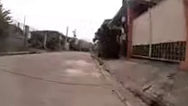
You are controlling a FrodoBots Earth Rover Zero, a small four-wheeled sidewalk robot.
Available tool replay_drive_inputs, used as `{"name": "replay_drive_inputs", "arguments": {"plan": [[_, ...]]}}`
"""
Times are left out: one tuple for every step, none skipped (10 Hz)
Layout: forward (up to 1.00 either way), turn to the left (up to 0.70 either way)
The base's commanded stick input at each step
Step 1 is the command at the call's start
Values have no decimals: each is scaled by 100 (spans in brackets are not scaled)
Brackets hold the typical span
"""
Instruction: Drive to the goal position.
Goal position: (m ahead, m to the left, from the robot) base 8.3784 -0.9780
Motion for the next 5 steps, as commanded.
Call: {"name": "replay_drive_inputs", "arguments": {"plan": [[85,0],[85,0],[85,0],[85,0],[85,0]]}}
